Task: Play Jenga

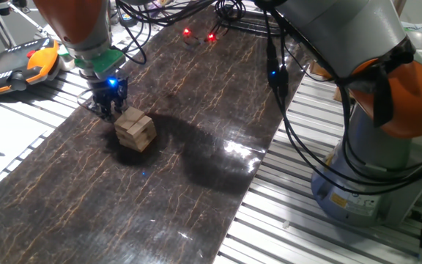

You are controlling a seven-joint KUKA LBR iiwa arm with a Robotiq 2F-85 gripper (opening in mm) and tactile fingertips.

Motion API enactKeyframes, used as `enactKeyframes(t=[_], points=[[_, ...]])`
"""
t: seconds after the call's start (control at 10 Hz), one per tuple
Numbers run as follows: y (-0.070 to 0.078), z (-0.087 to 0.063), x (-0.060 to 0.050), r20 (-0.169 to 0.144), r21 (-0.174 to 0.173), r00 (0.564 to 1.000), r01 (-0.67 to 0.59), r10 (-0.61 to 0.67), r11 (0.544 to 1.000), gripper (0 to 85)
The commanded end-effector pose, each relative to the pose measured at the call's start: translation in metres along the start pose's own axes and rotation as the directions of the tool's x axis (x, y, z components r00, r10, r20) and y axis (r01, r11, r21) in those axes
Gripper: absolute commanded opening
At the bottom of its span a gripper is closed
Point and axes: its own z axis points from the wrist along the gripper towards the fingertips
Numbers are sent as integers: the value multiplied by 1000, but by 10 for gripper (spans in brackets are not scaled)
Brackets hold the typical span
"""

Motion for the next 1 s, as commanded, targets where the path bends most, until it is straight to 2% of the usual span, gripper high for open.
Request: enactKeyframes(t=[0.0, 0.9], points=[[0, 0, -1, 1, 0, 1000, 0, 0, 1000, 310], [1, 2, -4, 11, -1, 1000, -5, 5, 1000, 310]])
